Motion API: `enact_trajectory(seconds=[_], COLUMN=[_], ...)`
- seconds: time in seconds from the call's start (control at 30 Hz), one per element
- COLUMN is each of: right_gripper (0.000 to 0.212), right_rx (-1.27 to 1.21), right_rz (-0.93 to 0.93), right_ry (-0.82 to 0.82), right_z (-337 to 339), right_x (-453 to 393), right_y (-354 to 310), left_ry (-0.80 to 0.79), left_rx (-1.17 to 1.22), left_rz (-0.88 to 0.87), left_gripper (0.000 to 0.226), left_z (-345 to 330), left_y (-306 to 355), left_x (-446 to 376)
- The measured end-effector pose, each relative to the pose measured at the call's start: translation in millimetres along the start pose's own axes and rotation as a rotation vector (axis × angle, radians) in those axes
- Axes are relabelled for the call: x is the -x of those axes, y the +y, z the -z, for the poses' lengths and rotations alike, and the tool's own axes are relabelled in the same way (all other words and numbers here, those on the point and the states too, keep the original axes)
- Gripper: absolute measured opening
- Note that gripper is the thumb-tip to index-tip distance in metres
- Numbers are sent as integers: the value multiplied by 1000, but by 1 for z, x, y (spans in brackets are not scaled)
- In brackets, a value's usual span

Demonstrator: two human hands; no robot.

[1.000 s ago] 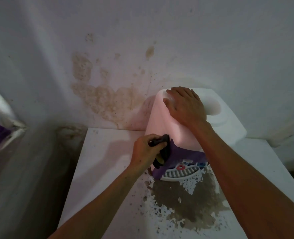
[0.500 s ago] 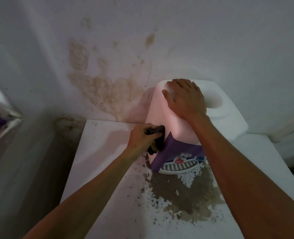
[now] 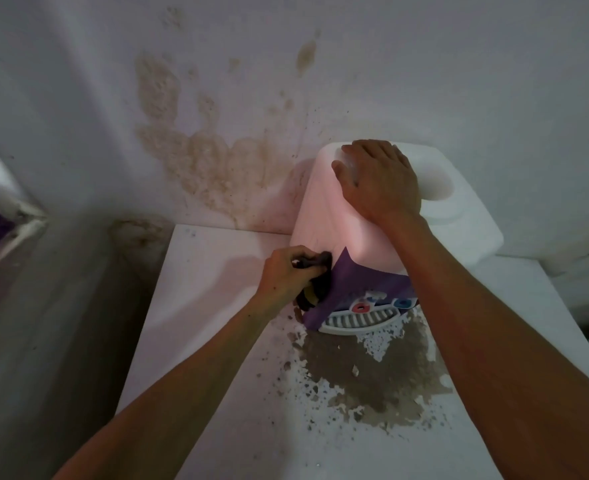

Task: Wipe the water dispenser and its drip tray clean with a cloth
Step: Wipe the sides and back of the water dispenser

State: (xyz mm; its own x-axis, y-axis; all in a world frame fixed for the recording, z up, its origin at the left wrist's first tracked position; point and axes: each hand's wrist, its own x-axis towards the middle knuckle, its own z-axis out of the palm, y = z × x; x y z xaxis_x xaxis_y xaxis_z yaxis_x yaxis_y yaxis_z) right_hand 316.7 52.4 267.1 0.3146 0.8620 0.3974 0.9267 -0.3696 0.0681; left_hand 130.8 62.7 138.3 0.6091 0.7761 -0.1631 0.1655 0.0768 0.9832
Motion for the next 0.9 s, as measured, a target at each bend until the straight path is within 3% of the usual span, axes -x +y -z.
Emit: enact_trajectory(seconds=[0.17, 0.47, 0.57, 0.73, 0.9], right_gripper=[53, 51, 52, 53, 53], right_rx=[-8, -24, -28, -10, -8], right_rz=[-5, 2, 1, 4, -7], right_ry=[10, 38, 37, 16, 11], right_z=[-1, 2, 1, 1, 2], right_x=[-1, 3, 2, 4, 4], right_y=[0, 0, 0, -1, -2], left_ry=[-139, 234, 237, 88, 261], left_rx=[-53, 104, 69, 55, 98], left_rz=[17, 69, 91, 99, -43], left_gripper=[11, 10, 11, 10, 9], left_z=[5, -8, -11, 0, 0], left_y=[-7, 5, 0, -4, 38], left_x=[12, -43, -44, -37, -63])
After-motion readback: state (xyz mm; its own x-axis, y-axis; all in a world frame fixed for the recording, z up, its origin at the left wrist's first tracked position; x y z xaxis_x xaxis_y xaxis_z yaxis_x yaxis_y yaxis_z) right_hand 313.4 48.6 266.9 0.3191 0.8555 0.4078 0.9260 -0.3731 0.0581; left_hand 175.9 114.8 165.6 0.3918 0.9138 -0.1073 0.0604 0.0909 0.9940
